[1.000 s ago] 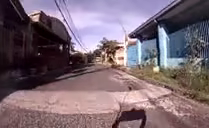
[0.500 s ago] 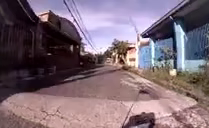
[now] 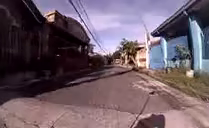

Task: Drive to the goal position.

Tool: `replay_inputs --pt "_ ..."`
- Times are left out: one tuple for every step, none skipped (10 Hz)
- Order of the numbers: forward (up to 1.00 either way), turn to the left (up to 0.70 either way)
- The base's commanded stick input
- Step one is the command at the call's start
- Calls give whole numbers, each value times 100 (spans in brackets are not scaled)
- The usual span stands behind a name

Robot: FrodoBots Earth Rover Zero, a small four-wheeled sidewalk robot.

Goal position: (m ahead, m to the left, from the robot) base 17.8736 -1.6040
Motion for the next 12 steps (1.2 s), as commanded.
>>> replay_inputs --pt "70 0" --pt "70 0" --pt "70 0" --pt "70 0" --pt "70 0" --pt "70 -7" --pt "70 -18" --pt "70 -23" --pt "70 0" --pt "70 0" --pt "70 0" --pt "70 0"
